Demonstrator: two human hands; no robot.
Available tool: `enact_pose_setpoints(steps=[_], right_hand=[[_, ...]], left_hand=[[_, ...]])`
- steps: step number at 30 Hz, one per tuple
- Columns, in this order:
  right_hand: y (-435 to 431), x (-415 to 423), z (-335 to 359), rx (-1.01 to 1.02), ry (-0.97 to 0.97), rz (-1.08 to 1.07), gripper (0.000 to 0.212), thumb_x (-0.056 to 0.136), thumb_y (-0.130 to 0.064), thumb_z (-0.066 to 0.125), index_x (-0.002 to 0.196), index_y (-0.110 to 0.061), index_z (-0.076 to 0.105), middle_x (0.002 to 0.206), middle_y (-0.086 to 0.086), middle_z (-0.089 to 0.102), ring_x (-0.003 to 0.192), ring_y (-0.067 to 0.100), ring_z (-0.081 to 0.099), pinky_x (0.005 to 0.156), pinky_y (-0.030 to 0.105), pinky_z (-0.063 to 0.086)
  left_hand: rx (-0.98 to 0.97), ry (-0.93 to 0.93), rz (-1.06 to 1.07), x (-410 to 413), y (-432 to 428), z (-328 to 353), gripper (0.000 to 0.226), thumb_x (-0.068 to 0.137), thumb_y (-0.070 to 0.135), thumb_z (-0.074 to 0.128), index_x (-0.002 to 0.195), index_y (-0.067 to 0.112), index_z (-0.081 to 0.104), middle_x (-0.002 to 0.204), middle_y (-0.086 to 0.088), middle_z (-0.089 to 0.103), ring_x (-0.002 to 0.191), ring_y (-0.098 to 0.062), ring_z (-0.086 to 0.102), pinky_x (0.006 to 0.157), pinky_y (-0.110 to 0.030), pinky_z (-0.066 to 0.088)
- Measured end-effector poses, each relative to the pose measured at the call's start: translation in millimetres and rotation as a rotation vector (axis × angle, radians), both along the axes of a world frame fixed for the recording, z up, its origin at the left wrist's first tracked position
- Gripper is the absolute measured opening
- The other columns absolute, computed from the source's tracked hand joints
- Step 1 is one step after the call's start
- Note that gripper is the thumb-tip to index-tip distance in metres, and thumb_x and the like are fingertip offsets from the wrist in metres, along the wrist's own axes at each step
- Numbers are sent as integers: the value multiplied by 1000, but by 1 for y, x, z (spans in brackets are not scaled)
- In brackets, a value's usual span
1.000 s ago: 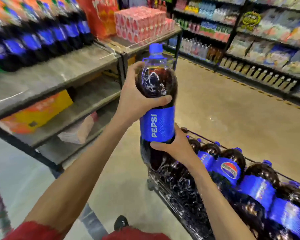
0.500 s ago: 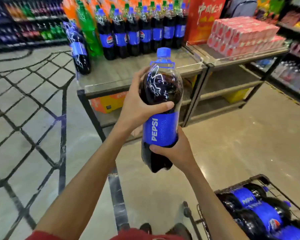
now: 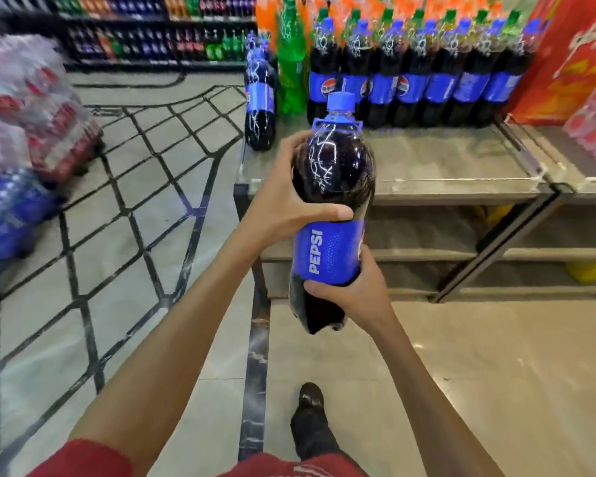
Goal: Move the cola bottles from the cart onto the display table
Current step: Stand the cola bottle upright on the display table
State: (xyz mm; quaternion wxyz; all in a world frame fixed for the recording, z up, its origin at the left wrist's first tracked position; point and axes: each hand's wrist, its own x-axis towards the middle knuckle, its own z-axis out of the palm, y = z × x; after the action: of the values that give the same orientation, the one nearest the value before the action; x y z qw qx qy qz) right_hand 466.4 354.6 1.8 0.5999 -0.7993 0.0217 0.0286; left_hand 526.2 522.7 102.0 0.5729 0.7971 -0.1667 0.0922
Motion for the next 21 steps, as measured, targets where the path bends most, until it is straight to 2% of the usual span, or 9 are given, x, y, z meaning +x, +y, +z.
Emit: enact_pose_setpoints(steps=[4,7,10,12,16,18,21], right_hand=[[3,67,5,15,-4,37,77,53,-31,100,114,-34,53,103,-19,68,93,-3,66,78,26,57],[5,117,7,19,-21,79,80,54,-29,100,119,-31,53,104,-20,68,93,-6,66,73,18,53],[7,163,10,14,-38,109,82,53,-34,100,120,-32,54,108,-19,69,95,-5,66,74,17,54],[10,189,11,19,-42,136,80,54,-30,100,119,-33,55,107,-18,70,95,-3,67,72,15,54],[18,238,11,48,-34,159,79,55,-26,100,119,-31,53,106,-17,68,92,-7,65,67,11,51],[25,263,9,53,-27,165,82,55,-30,100,120,-32,51,109,-16,67,95,-5,65,71,16,54],[35,304,7,18,-43,146,86,53,-40,100,123,-35,50,113,-17,66,99,-2,65,81,25,57]], left_hand=[[71,18,57,59,5,10,104,56,36,97,141,17,41,129,16,58,115,10,56,97,-12,43],[76,16,112,102,9,14,105,51,50,92,138,21,41,130,14,60,118,0,59,104,-29,48],[71,14,172,141,14,15,102,51,51,91,136,22,43,127,13,61,118,-5,61,106,-40,48],[65,29,190,163,18,16,102,51,50,91,136,21,42,126,13,61,118,-3,60,106,-38,48],[59,58,191,208,28,17,104,51,48,89,138,20,40,127,10,61,115,0,60,102,-26,47],[67,60,193,231,33,18,103,51,48,89,137,21,41,126,14,60,113,4,59,97,-17,46],[75,80,197,271,45,16,104,53,45,92,140,23,40,129,19,57,114,7,58,98,-18,47]])
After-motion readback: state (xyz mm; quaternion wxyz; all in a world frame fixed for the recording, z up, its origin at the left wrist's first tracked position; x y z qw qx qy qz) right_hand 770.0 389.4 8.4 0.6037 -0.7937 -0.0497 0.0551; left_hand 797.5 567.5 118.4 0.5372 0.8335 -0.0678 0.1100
